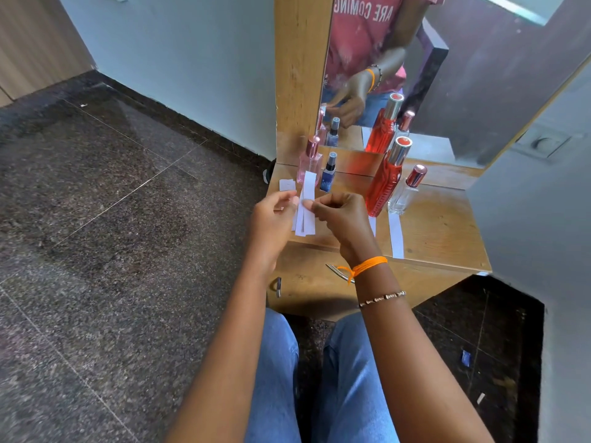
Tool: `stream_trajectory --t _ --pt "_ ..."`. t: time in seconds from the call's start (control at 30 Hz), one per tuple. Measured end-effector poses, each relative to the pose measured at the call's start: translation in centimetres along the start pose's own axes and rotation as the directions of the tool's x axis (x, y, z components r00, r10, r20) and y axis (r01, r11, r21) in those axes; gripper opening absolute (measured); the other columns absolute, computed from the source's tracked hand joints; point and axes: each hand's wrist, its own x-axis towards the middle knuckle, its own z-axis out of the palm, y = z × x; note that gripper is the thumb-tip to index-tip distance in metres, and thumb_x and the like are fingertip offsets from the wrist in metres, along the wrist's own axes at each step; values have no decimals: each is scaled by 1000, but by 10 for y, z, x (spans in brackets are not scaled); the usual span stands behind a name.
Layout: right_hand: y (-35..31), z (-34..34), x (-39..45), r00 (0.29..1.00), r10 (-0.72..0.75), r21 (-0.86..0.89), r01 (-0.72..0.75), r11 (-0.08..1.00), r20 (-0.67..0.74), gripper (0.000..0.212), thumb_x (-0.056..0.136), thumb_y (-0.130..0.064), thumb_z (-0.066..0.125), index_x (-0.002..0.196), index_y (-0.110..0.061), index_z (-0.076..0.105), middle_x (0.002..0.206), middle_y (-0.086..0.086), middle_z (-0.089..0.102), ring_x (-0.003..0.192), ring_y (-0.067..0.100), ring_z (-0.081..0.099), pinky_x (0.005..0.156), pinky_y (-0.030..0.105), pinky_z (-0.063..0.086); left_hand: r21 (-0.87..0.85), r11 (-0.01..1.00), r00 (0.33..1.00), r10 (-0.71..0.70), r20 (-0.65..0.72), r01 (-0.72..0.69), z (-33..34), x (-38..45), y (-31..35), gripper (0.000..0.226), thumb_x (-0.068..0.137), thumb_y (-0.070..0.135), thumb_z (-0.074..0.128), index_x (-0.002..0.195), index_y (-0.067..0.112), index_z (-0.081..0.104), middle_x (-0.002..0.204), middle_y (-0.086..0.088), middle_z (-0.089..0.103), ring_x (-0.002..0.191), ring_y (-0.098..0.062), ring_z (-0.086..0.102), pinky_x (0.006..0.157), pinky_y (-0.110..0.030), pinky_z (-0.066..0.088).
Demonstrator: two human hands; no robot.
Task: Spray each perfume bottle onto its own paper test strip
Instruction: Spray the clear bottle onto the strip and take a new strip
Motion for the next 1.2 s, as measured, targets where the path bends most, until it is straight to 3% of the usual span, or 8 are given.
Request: stream_trajectory --t 0.07,0.17,0.3,0.4,0.53,0.9,1.1,1.2 --pt "-4 -6 -7 997 24 12 -24 1000 72 16 81 -8 72 67 -5 65 58 -2 60 44 -5 49 45 7 36 -133 986 994 -88 60 95 3 -1 1 29 95 22 50 121 14 60 110 -1 65 97 -11 62 66 -15 48" --pt "-4 -17 -13 983 57 -23 -54 998 176 15 85 -10 68 74 1 68 50 -8 55 42 -2 44 47 11 36 -245 959 987 -124 103 146 3 1 1 21 92 13 54 110 13 66 105 -4 69 98 -18 65 78 -26 53" --pt "1 -25 -13 960 69 -85 -47 995 272 22 91 -15 61 71 -6 65 52 -11 57 49 0 46 52 14 39 -257 954 983 -125 137 157 2 -3 -2 17 89 9 59 91 22 70 94 1 71 94 -17 65 80 -27 51" --pt "0 -27 -12 934 87 -58 -71 996 346 29 97 -18 51 87 8 61 71 2 63 66 11 55 61 18 43 -278 944 975 -133 176 179 3 -6 -1 17 88 10 61 101 17 69 100 -3 71 97 -19 67 83 -31 54" --pt "-6 -28 -16 910 120 -50 -109 993 397 29 98 -17 47 100 8 62 76 -1 68 66 2 61 62 12 46 -253 956 979 -104 176 147 6 -9 4 14 87 14 63 97 19 71 97 -3 73 95 -19 68 83 -32 55" --pt "-16 -24 -17 986 62 117 -80 990 154 24 92 -20 59 75 -4 66 63 1 49 56 7 41 49 12 35 -7 998 998 59 22 -59 11 -20 12 16 87 14 63 99 10 72 78 6 68 82 -13 64 71 -27 51" --pt "-25 -23 -15 995 74 555 -95 827 60 22 94 -13 55 73 -13 62 55 -5 54 48 3 44 47 12 36 -17 1000 1000 -5 6 5 12 -26 7 10 85 11 64 89 11 74 77 -1 69 78 -18 63 68 -33 51" --pt "-26 -28 -16 999 17 495 -38 868 46 23 92 -14 58 70 -12 62 60 -1 52 51 4 44 48 14 38 -115 992 998 -48 -41 44 8 -30 8 11 86 8 63 88 15 72 77 5 68 76 -9 61 65 -20 47"
